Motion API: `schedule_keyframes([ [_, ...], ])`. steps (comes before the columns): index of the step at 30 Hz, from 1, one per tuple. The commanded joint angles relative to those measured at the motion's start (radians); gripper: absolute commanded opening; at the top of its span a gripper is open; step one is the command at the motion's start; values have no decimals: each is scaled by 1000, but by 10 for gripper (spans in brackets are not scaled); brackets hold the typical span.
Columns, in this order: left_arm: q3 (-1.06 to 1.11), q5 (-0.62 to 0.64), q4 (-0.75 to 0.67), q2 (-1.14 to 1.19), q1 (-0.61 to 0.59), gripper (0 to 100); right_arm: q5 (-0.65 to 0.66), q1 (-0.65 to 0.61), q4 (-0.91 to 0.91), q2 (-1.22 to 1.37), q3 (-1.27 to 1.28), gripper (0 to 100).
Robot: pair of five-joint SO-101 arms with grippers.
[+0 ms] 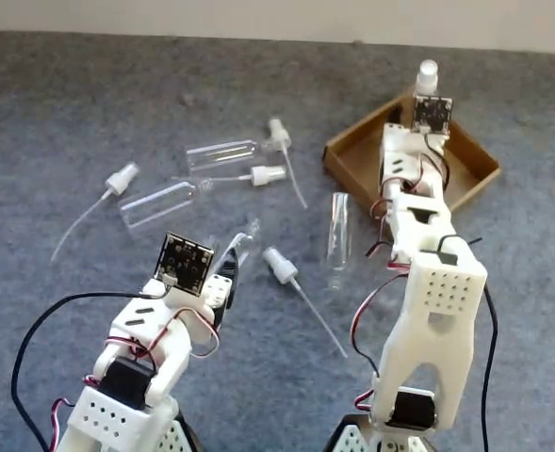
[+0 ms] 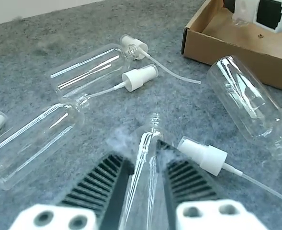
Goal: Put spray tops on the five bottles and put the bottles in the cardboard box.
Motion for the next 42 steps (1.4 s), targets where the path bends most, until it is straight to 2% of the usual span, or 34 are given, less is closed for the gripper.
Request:
schedule_keyframes([
  [1,-2,-12,-23,-12,-12,50,8,15,-27,-19,-58,174],
  [6,-2,-12,-23,-12,-13,50,9,15,-25,-18,-58,177],
  [12,-2,-14,-23,-12,-13,50,8,10,-24,-18,-54,276],
  [33,-2,-23,-23,-12,-13,49,9,16,-18,-44,-53,282],
  [39,-1,-58,-23,-12,-13,49,6,16,189,-162,-54,282],
  [42,-1,-58,-23,-12,-13,49,8,16,223,-199,-51,282],
])
